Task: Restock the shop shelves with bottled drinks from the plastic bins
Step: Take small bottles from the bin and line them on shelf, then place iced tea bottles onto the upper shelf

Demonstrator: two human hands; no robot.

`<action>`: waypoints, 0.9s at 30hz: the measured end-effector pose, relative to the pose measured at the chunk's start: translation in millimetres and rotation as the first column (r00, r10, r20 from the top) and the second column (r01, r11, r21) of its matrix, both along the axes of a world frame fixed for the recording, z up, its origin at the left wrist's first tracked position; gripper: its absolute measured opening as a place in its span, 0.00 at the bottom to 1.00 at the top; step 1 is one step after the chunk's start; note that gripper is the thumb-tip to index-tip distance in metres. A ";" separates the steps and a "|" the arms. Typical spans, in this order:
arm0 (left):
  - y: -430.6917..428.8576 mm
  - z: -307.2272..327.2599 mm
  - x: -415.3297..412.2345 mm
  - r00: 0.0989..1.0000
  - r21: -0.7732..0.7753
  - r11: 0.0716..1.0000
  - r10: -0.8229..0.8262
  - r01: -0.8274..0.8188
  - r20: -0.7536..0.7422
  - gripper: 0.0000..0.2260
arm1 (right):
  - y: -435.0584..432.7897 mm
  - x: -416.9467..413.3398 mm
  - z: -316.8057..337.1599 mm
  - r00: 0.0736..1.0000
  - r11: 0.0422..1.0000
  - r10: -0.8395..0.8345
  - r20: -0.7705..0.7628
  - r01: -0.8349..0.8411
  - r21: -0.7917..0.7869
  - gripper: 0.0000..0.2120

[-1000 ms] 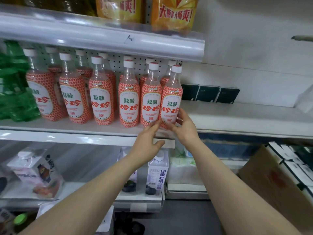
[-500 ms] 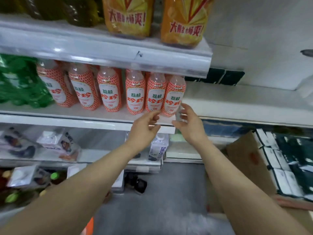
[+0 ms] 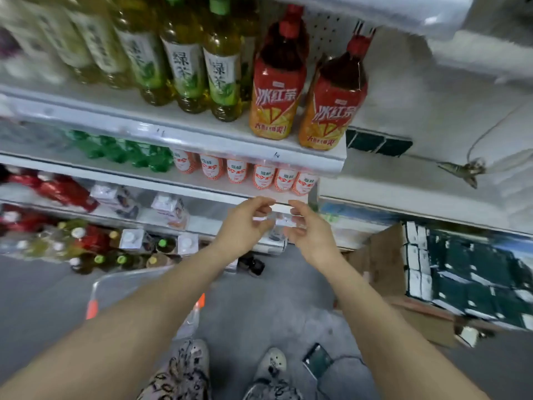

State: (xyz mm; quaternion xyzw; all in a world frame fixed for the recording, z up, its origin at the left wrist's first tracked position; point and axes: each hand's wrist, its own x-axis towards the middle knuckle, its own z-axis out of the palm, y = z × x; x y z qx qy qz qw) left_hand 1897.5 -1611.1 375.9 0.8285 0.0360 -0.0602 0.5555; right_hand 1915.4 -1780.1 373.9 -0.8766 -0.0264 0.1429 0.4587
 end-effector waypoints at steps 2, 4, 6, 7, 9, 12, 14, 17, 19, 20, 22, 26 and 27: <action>14.6 22.0 -17.4 1.000 0.036 0.999 0.026 -0.026 -0.003 0.17 | 14.0 -11.6 19.6 0.999 0.999 0.033 0.001 -0.033 0.006 0.26; 31.5 37.0 -32.5 0.999 0.050 0.997 0.053 -0.053 0.010 0.18 | 29.6 -22.3 35.5 0.998 0.998 0.070 0.002 -0.070 0.006 0.27; 50.1 46.3 -45.2 0.997 0.054 0.996 0.068 -0.070 0.024 0.18 | 47.5 -31.4 46.4 0.997 0.996 0.081 -0.008 -0.081 0.044 0.28; 58.6 49.0 -51.6 0.997 0.050 0.996 0.076 -0.078 0.030 0.18 | 56.3 -35.5 48.3 0.996 0.995 0.087 -0.005 -0.087 0.053 0.27; 74.0 52.5 -64.8 0.998 0.031 0.997 0.063 -0.064 0.031 0.18 | 72.8 -45.8 49.1 0.997 0.996 0.079 -0.001 -0.079 0.050 0.27; 93.9 47.4 -79.0 0.999 0.049 0.999 0.011 -0.014 0.053 0.19 | 94.1 -63.4 42.0 0.999 0.997 0.042 -0.030 -0.040 0.073 0.28; 102.9 36.3 -83.8 0.998 0.070 0.997 -0.018 0.014 0.059 0.20 | 101.7 -72.6 28.0 0.999 0.998 0.027 -0.037 -0.025 0.053 0.28; 107.6 5.1 -88.5 0.999 0.062 0.998 -0.016 0.014 0.043 0.21 | 106.3 -81.3 -2.6 0.997 0.997 0.018 -0.072 -0.013 0.073 0.29; 104.9 -25.2 -90.6 1.000 0.032 0.999 0.016 -0.016 0.005 0.22 | 103.9 -84.2 -32.6 0.991 0.993 -0.008 -0.137 0.024 0.114 0.30; 102.5 -41.8 -91.0 0.999 0.022 0.999 0.029 -0.029 -0.018 0.22 | 101.2 -85.6 -50.4 0.986 0.993 -0.020 -0.165 0.040 0.116 0.29; 97.7 -78.6 -91.1 0.997 -0.002 0.999 0.049 -0.049 -0.057 0.22 | 93.3 -88.5 -90.9 0.976 0.992 -0.040 -0.215 0.064 0.105 0.30; 84.0 -162.0 -84.9 0.989 -0.034 0.995 0.087 -0.092 -0.115 0.22 | 69.5 -87.8 -176.3 0.949 0.993 -0.072 -0.306 0.098 0.071 0.31; 80.1 -182.8 -83.6 0.985 -0.039 0.993 0.108 -0.114 -0.134 0.22 | 64.1 -85.7 -194.5 0.942 0.992 -0.077 -0.326 0.104 0.065 0.32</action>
